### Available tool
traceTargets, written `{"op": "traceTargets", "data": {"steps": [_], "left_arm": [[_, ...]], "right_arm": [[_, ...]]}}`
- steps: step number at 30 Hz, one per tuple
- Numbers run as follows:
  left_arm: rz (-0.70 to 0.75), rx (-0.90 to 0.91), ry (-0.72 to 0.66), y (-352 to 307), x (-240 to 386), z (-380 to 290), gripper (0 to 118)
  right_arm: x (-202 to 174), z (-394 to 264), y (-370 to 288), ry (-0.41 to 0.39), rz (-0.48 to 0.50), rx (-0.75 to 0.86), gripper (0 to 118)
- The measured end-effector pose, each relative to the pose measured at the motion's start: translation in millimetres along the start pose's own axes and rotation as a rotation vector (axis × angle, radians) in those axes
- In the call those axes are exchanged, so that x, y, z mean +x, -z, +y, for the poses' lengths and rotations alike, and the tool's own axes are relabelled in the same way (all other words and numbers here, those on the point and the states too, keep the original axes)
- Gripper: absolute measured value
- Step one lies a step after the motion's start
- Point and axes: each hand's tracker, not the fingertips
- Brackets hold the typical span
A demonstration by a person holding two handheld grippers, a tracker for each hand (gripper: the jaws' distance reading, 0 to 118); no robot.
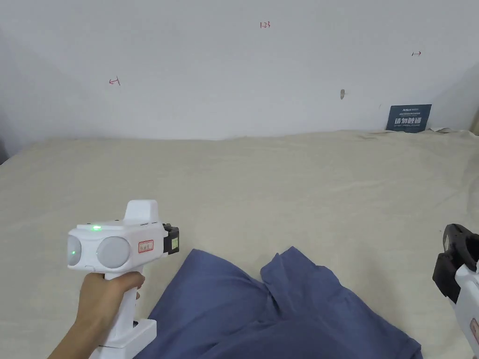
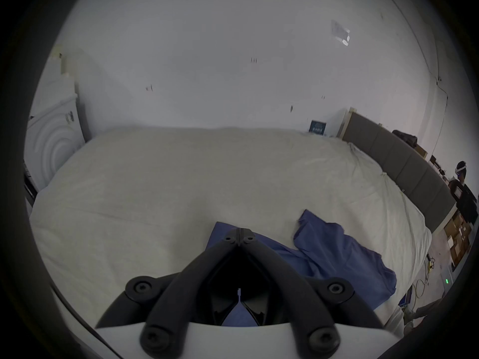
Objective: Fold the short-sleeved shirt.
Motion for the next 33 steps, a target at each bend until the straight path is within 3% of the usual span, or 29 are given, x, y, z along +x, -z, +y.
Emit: {"op": "traceTargets", "data": {"steps": [4, 5, 8, 11, 13, 23, 26, 28, 30, 33], "left_arm": [[-0.020, -0.122, 0.043, 62, -5, 16, 0], [-0.022, -0.149, 0.030, 76, -7, 20, 4], [-0.031, -0.217, 0.008, 115, -15, 26, 34], [-0.007, -0.276, 0.004, 144, -14, 27, 76], [0.035, -0.306, 0.008, 169, -17, 25, 87], [0.114, -0.426, 0.040, 215, -10, -2, 86], [0.112, -0.425, 0.035, 213, -5, -9, 80], [0.109, -0.425, 0.028, 208, -3, -7, 70], [0.087, -0.420, 0.037, 197, 5, -5, 36], [0.059, -0.424, 0.086, 190, 18, -9, 10]], "right_arm": [[1, -10, 17, -0.003, -0.010, -0.040, 0], [2, -12, 21, -0.006, -0.013, -0.048, 0], [4, -21, 33, -0.019, -0.024, -0.079, 0], [6, -28, 39, -0.024, -0.038, -0.099, 0], [9, -32, 41, -0.030, -0.046, -0.111, 0], [16, -53, 46, -0.064, -0.067, -0.179, 0], [16, -56, 47, -0.067, -0.065, -0.195, 0], [16, -56, 47, -0.066, -0.060, -0.201, 0], [15, -56, 47, -0.066, -0.060, -0.201, 0], [15, -55, 47, -0.057, -0.055, -0.202, 0]]}}
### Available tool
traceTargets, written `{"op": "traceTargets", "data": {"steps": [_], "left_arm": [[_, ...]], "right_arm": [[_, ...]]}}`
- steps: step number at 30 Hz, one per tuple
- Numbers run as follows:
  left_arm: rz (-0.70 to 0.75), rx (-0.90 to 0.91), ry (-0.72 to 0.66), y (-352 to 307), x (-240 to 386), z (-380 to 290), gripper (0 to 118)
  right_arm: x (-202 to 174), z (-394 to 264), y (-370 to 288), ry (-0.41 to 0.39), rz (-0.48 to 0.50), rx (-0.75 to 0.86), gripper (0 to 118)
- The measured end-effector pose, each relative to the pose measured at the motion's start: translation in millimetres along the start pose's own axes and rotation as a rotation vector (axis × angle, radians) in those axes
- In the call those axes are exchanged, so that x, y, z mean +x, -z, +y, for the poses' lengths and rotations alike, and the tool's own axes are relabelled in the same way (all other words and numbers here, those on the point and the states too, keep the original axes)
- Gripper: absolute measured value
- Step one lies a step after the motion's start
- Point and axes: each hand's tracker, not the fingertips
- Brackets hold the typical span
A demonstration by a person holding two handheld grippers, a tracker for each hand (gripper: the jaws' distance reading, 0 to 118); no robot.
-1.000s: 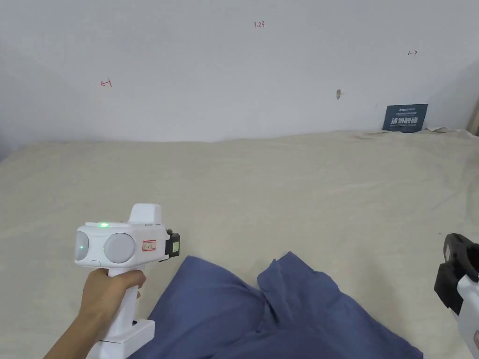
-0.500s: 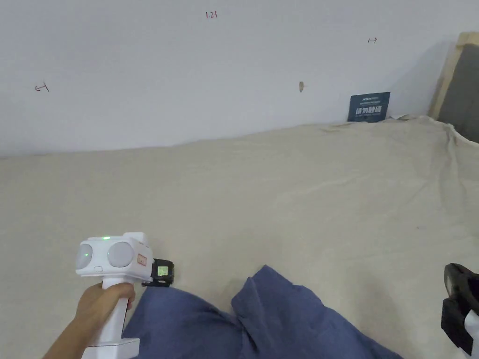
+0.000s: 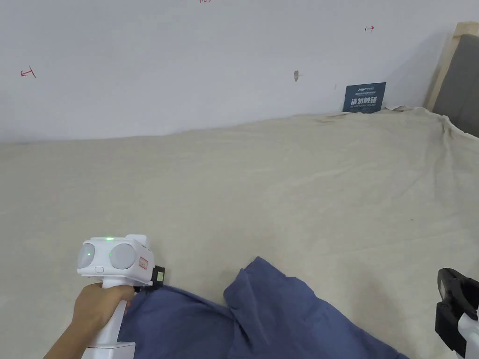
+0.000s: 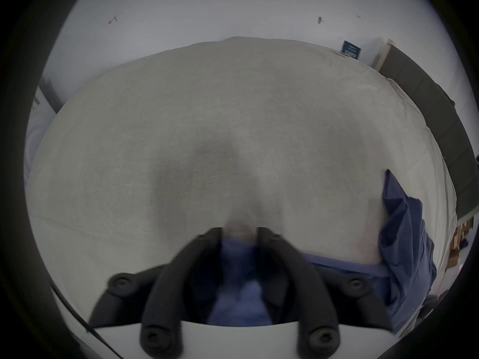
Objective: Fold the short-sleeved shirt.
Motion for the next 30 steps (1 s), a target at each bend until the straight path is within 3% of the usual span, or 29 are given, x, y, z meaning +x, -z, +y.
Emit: {"op": "traceTargets", "data": {"steps": [5, 14, 22, 23, 27, 28, 30], "left_arm": [[-0.005, -0.015, 0.025, 9, -12, 2, 0], [-0.058, 0.106, -0.005, -49, -26, 1, 0], [-0.078, 0.179, 0.038, -105, -19, -27, 0], [-0.081, 0.182, 0.042, -108, -19, -30, 0], [-0.085, 0.188, 0.042, -117, -11, -44, 0], [-0.086, 0.188, 0.043, -118, -10, -46, 0], [-0.086, 0.188, 0.044, -114, -16, -45, 0]], "right_arm": [[1, 4, -6, 0.006, 0.005, 0.011, 0], [8, 14, -12, 0.039, 0.038, 0.011, 0], [23, -11, 29, 0.161, 0.139, -0.336, 3], [25, -20, 38, 0.191, 0.137, -0.355, 11], [24, -52, 75, 0.181, 0.139, -0.511, 92], [23, -60, 82, 0.187, 0.133, -0.535, 99], [19, -73, 95, 0.208, 0.136, -0.590, 100]]}}
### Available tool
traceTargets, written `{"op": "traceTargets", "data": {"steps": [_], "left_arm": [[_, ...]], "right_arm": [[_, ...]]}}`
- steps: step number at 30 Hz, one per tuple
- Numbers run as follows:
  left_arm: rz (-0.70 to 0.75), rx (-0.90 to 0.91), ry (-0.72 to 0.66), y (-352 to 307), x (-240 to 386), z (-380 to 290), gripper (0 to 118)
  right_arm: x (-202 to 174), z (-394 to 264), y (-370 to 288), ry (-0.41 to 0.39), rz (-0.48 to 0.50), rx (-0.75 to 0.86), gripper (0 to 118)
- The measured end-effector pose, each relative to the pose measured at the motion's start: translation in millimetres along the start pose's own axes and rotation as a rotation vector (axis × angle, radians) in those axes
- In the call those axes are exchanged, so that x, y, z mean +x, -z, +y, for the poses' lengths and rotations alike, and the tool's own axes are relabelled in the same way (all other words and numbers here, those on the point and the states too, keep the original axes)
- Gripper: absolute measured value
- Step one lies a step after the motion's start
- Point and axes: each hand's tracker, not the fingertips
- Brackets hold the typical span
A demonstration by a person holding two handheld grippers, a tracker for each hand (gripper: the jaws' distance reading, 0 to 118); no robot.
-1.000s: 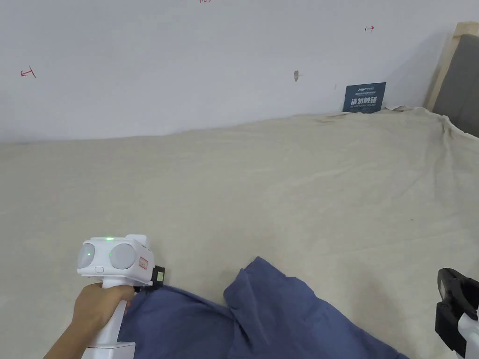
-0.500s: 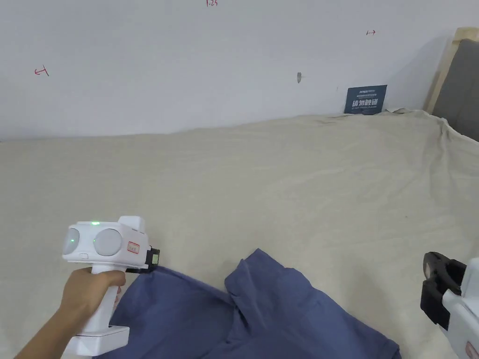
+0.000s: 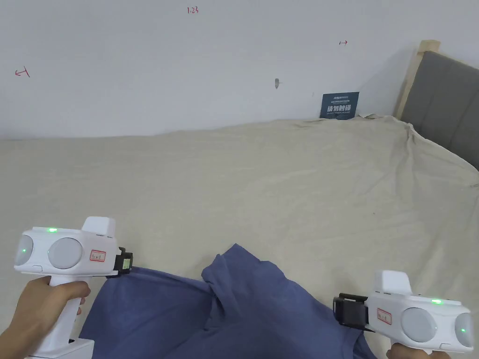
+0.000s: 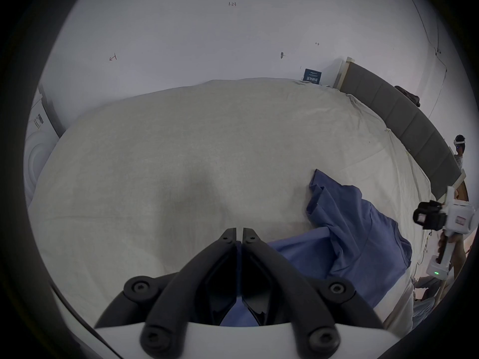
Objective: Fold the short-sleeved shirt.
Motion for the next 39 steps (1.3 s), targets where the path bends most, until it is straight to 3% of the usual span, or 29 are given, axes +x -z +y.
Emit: {"op": "traceTargets", "data": {"steps": [6, 8, 9, 10, 13, 14, 15, 21, 28, 39], "left_arm": [[0.005, -0.008, -0.006, -1, -1, -8, 0], [0.008, -0.013, -0.006, -4, 2, -11, 0], [0.010, -0.014, -0.010, -4, 1, -11, 0], [0.010, -0.016, -0.013, -4, 0, -12, 0], [0.010, -0.019, -0.019, -2, -4, -13, 0], [0.011, -0.021, -0.019, -2, -4, -13, 0], [0.014, -0.024, -0.017, 0, -3, -14, 0], [0.021, -0.025, -0.018, -7, 1, -19, 0], [0.054, 0.014, -0.029, -28, -1, -21, 0], [0.141, 0.166, -0.125, -103, -49, 1, 0]], "right_arm": [[-13, -11, 34, 0.002, -0.032, -0.119, 94], [-17, -13, 36, 0.010, -0.040, -0.121, 76], [-20, -13, 35, -0.008, -0.045, -0.122, 57], [-22, -13, 36, -0.039, -0.045, -0.121, 48], [-20, -13, 33, -0.043, -0.042, -0.106, 44], [-20, -12, 30, -0.048, -0.035, -0.093, 38], [-20, -12, 26, -0.052, -0.026, -0.075, 14], [-30, -2, -11, -0.072, 0.009, 0.001, 6], [-36, 20, -71, -0.114, 0.078, 0.144, 6], [-38, 110, -155, -0.149, 0.175, 0.410, 6]]}}
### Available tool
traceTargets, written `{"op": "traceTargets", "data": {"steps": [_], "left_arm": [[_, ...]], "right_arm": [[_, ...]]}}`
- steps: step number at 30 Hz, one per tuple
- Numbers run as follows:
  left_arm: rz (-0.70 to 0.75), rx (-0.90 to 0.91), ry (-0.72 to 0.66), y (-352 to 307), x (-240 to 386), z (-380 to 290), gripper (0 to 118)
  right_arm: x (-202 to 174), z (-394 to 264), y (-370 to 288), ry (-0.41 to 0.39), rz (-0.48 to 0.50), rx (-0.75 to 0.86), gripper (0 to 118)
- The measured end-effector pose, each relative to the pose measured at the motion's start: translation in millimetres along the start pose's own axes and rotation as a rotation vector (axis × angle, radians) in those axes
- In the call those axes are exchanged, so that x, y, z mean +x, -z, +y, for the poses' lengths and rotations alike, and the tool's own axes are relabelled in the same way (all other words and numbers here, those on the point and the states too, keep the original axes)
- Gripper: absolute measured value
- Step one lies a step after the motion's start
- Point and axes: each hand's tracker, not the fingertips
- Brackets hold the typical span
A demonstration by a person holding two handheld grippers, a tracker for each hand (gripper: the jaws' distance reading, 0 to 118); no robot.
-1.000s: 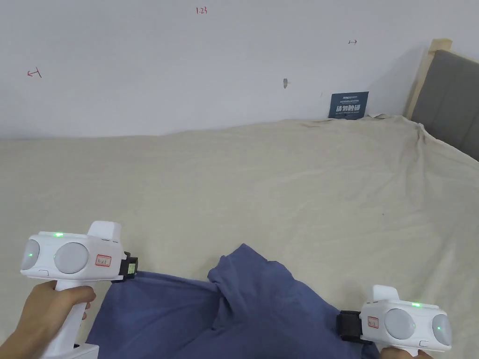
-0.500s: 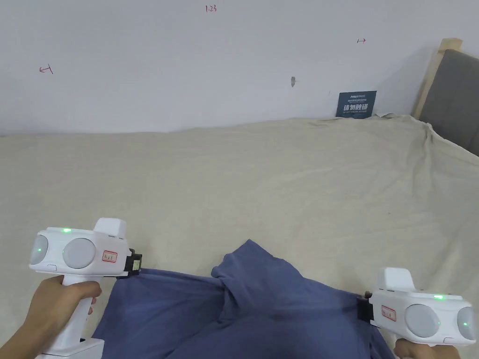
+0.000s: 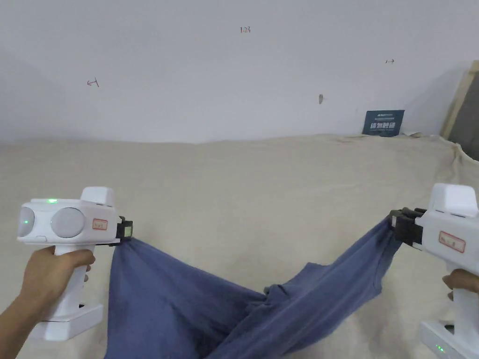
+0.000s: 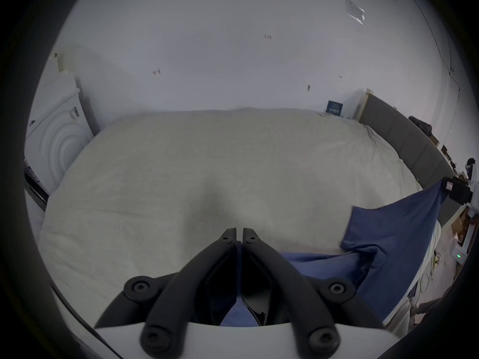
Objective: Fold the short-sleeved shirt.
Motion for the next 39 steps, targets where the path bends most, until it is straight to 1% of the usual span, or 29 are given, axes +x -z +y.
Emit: {"op": "traceTargets", "data": {"steps": [2, 4, 10, 15, 19, 20, 23, 27, 31, 34, 39], "left_arm": [[0.031, 0.033, -0.014, -13, -10, 10, 0], [0.056, 0.056, -0.022, -23, -24, 22, 0], [0.141, 0.139, -0.057, -62, -55, 61, 0], [0.203, 0.214, -0.062, -91, -68, 104, 0], [0.235, 0.258, -0.084, -94, -83, 144, 0], [0.243, 0.270, -0.088, -87, -96, 158, 0], [0.266, 0.291, -0.104, -92, -100, 177, 0], [0.302, 0.306, -0.118, -94, -101, 194, 0], [0.295, 0.340, -0.148, -84, -107, 222, 0], [0.292, 0.357, -0.140, -85, -104, 227, 0], [0.283, 0.366, -0.121, -66, -109, 224, 0]], "right_arm": [[-1, 16, -3, -0.008, -0.004, 0.033, 6], [3, 32, -6, 0.006, 0.007, 0.061, 6], [9, 84, -4, 0.014, -0.019, 0.133, 6], [14, 131, 10, 0.021, -0.035, 0.180, 6], [10, 163, 27, -0.008, -0.057, 0.198, 6], [11, 172, 32, -0.010, -0.056, 0.200, 6], [14, 193, 45, 0.025, -0.062, 0.206, 6], [21, 220, 68, 0.045, -0.102, 0.209, 6], [23, 242, 89, 0.059, -0.123, 0.214, 6], [20, 250, 96, 0.085, -0.121, 0.224, 6], [20, 242, 106, 0.074, -0.130, 0.228, 6]]}}
